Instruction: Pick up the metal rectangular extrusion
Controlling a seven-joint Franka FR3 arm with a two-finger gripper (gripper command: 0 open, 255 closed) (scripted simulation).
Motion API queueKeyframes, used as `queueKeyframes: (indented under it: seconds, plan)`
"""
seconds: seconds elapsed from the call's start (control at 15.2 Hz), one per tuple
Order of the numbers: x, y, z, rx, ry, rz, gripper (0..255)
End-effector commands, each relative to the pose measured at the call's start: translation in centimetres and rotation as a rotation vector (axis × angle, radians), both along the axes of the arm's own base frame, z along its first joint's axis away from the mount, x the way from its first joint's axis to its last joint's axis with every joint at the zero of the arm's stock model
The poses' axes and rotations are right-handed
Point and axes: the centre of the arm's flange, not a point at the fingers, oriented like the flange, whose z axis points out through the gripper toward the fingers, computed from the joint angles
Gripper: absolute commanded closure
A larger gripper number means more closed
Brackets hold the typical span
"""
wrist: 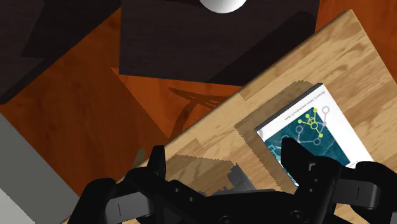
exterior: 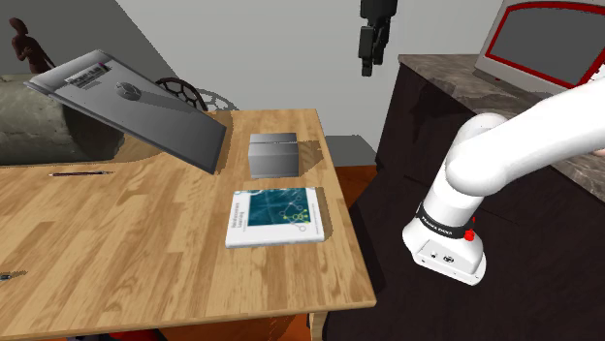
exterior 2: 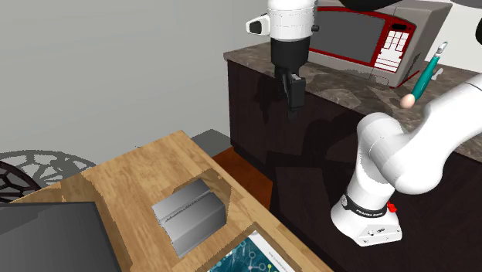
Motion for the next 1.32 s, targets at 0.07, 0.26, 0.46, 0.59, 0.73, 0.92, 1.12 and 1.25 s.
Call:
queueKeyframes:
  seconds: [0.07,0.26,0.46,0.59,0.73,0.92,1.12,1.25]
  plan:
    - [0.7,0.2,-1.0,0.004,-0.002,0.009,0]
    - [2.9,0.9,-4.1,0.016,-0.01,0.036,0]
    - [5.0,1.8,-7.2,0.029,-0.017,0.063,0]
    - [6.4,2.4,-9.3,0.037,-0.022,0.081,0]
    - [7.9,3.0,-11.3,0.045,-0.027,0.099,0]
    - [10.0,4.0,-14.3,0.058,-0.034,0.127,0]
    - [12.1,5.2,-17.3,0.07,-0.041,0.154,0]
    - [13.6,6.0,-19.2,0.078,-0.046,0.172,0]
